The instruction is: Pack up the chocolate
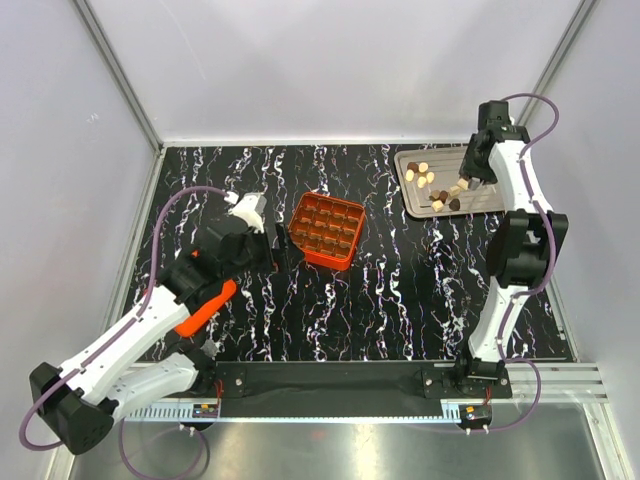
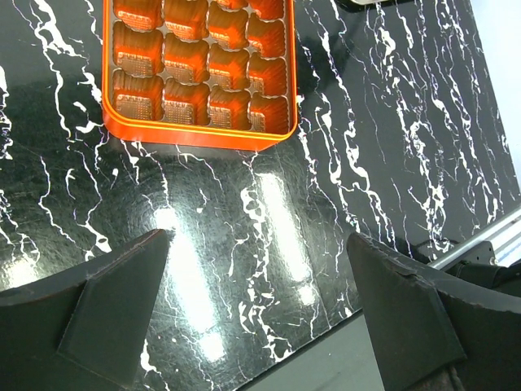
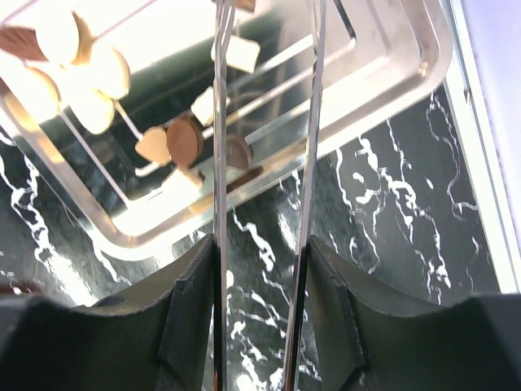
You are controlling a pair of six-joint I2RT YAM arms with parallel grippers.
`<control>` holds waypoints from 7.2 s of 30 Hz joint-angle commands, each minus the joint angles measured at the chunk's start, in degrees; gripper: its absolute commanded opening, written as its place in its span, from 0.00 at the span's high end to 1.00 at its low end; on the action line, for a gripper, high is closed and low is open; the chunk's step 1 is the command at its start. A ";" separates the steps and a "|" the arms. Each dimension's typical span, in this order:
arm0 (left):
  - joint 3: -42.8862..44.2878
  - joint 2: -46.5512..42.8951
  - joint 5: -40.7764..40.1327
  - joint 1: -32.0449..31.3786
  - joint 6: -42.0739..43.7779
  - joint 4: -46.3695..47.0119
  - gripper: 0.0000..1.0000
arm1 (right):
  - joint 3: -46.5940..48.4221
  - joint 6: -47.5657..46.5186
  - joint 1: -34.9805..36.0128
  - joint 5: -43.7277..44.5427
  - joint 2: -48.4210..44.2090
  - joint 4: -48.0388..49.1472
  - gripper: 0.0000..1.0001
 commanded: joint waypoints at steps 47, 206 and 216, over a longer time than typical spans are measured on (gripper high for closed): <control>3.08 0.76 -0.77 -0.12 2.61 1.48 0.01 | 6.91 1.41 -1.24 -11.05 -0.39 1.32 0.60; -0.52 -5.75 -5.25 -0.03 1.29 -0.46 0.01 | -7.51 3.96 7.19 -16.58 -15.96 -1.50 0.75; 1.24 -6.89 -7.72 -0.03 1.91 -2.74 0.01 | -9.25 9.22 24.50 -24.58 -23.77 0.78 0.75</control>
